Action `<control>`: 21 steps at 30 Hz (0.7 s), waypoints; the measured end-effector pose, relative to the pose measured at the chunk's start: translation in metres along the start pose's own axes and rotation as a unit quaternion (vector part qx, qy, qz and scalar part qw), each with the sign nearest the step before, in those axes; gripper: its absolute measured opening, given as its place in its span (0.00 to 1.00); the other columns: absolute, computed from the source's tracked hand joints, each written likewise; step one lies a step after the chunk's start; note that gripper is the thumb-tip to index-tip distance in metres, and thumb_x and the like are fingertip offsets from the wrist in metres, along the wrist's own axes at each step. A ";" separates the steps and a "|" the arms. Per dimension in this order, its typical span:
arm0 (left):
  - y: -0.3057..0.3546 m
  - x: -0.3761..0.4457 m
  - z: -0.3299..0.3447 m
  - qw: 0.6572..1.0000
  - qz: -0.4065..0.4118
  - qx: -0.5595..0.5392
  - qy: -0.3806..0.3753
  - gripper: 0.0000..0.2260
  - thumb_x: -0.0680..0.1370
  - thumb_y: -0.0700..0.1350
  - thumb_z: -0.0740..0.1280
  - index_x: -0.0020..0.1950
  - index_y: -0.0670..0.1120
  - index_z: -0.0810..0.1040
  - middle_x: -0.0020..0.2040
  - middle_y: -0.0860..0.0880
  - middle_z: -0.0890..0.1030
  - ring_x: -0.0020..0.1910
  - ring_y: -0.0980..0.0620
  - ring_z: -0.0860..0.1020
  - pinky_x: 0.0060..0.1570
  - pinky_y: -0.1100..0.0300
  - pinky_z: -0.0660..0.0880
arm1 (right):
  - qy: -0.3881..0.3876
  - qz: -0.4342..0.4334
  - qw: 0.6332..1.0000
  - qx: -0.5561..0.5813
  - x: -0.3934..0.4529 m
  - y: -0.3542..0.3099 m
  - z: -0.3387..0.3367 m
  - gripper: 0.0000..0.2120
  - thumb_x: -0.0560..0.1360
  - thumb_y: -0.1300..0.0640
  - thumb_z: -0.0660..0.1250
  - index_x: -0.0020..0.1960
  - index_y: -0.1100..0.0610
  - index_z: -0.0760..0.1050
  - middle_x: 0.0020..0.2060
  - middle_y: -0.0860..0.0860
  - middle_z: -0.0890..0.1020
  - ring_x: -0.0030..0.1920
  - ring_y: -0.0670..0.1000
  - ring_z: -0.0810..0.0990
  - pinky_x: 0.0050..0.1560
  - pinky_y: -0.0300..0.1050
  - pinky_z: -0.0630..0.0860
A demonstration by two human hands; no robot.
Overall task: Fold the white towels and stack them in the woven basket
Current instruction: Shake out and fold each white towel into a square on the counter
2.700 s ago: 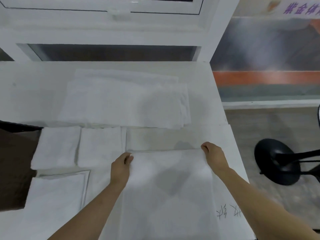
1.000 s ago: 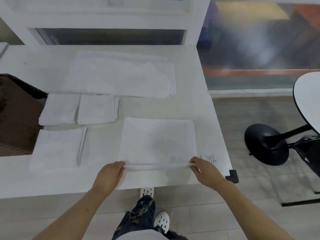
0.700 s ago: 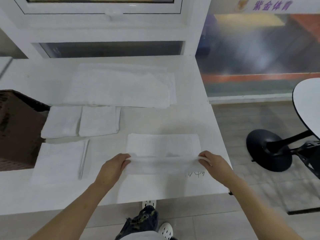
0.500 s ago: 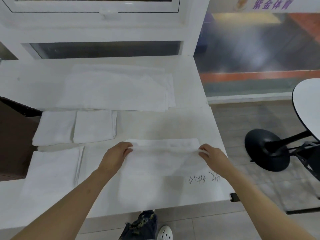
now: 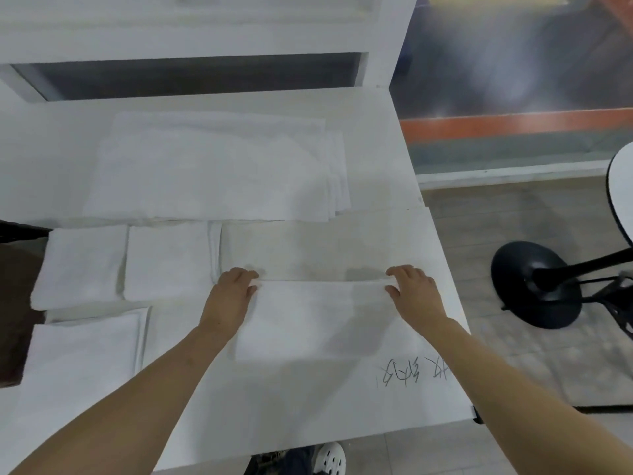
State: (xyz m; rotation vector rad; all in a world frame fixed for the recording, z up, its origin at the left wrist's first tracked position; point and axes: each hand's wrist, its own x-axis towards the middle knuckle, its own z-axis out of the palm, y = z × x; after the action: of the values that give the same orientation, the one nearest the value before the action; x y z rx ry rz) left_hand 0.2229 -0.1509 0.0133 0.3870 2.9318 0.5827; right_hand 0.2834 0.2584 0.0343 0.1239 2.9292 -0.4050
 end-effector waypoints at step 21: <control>0.064 -0.054 0.049 0.990 -0.080 0.110 -0.037 0.20 0.79 0.51 0.69 0.70 0.51 0.73 0.73 0.38 0.67 0.71 0.37 0.67 0.65 0.43 0.72 | -0.142 -0.020 0.989 0.027 -0.049 -0.055 0.052 0.23 0.82 0.47 0.63 0.76 0.47 0.67 0.57 0.54 0.74 0.58 0.58 0.77 0.54 0.51 0.78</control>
State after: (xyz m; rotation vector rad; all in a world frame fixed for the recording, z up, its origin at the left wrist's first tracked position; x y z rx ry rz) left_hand 0.2976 -0.0912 -0.0023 0.1863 2.9266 0.2192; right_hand 0.3347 0.1883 0.0089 0.0137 2.6444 -0.4663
